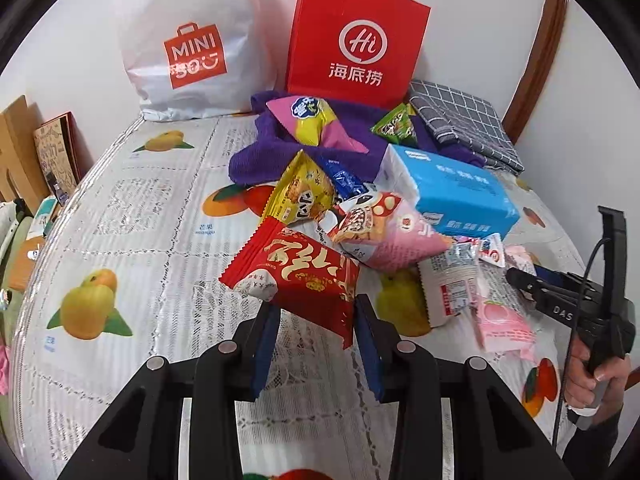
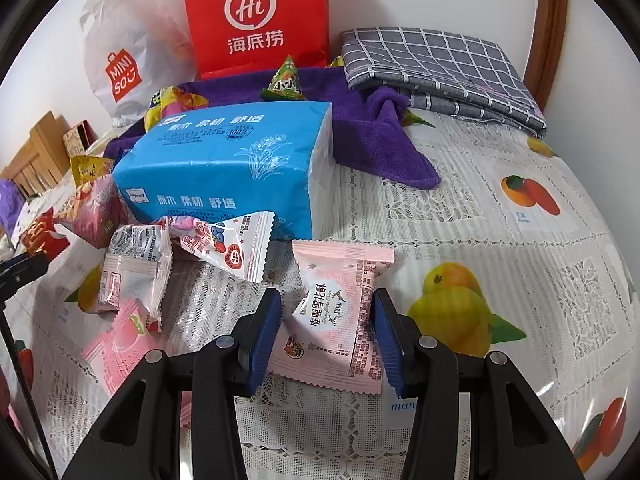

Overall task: Organize snacks
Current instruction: 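Lift both held packets up off the bed cover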

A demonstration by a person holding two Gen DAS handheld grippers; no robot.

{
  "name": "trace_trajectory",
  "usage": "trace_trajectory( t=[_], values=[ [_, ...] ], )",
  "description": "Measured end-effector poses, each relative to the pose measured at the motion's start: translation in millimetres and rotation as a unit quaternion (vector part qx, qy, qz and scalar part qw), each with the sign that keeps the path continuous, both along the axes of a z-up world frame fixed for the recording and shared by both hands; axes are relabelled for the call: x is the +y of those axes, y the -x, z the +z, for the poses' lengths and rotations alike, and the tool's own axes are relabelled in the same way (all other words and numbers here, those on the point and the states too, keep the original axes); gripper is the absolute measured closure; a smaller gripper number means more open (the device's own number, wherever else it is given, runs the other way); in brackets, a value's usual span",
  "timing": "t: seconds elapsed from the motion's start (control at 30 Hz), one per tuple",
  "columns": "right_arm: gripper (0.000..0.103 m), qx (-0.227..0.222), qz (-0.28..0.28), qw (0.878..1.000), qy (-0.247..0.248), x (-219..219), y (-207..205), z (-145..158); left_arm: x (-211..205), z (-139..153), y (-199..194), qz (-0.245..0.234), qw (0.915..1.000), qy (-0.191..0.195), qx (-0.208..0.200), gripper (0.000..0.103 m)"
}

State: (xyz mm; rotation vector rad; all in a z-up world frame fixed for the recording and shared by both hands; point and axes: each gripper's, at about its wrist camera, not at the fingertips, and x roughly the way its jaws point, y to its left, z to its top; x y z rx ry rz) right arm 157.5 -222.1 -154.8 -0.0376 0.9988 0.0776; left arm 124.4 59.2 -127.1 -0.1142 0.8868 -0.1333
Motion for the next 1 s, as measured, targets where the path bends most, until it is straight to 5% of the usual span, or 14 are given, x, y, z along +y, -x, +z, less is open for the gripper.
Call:
trace_trajectory(
  t=[0.4,1.0],
  values=[
    [0.064,0.005,0.015,0.999,-0.047,-5,19,15,-2,31,11,-0.006,0.9998,0.006,-0.017,0.068],
    [0.065,-0.076,0.040,0.995,-0.048,10,12,115,-26,98,-32,-0.037,0.9981,0.016,-0.046,0.068]
  ],
)
